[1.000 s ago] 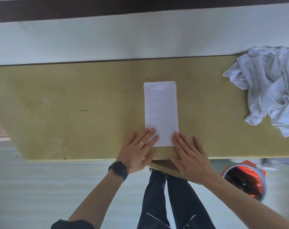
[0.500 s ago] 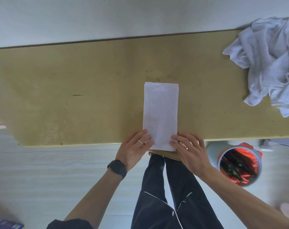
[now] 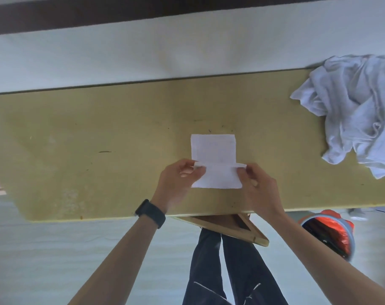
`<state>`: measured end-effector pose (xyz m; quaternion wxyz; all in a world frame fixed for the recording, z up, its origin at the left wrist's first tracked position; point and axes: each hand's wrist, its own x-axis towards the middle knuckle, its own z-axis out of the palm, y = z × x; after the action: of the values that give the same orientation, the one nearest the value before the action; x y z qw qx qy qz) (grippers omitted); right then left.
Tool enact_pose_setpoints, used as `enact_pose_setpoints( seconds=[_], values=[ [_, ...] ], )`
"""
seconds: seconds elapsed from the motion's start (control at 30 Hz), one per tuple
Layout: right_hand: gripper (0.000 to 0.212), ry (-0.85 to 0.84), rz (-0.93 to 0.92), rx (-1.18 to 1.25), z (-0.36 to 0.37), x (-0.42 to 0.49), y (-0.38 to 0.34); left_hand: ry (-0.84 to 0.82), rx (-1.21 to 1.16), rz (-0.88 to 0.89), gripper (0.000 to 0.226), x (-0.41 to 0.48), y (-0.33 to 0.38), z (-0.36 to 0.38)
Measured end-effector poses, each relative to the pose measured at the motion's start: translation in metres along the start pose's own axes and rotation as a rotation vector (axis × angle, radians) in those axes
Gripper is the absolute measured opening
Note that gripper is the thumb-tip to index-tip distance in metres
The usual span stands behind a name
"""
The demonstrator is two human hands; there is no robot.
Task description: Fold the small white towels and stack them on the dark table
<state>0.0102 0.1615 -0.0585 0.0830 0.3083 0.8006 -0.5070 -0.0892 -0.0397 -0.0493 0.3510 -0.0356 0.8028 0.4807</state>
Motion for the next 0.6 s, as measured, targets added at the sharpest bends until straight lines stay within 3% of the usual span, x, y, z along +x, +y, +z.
enact_pose_setpoints(
  seconds=[0.13,0.3,0.6],
  values=[
    [0.018,0.07,0.109,0.076,0.012,0.041,-0.023,0.084,-0.101,-0.033,0.029,0.038,0.014,0.005],
    [0.026,0.129,0.182,-0.031,0.027,0.067,-0.027,0.207,-0.078,-0.131,0.024,0.064,0.017,0.015],
    [0.026,0.18,0.154,-0.322,0.035,0.078,-0.026,0.319,-0.013,-0.095,0.016,0.071,0.019,0.023]
  ],
)
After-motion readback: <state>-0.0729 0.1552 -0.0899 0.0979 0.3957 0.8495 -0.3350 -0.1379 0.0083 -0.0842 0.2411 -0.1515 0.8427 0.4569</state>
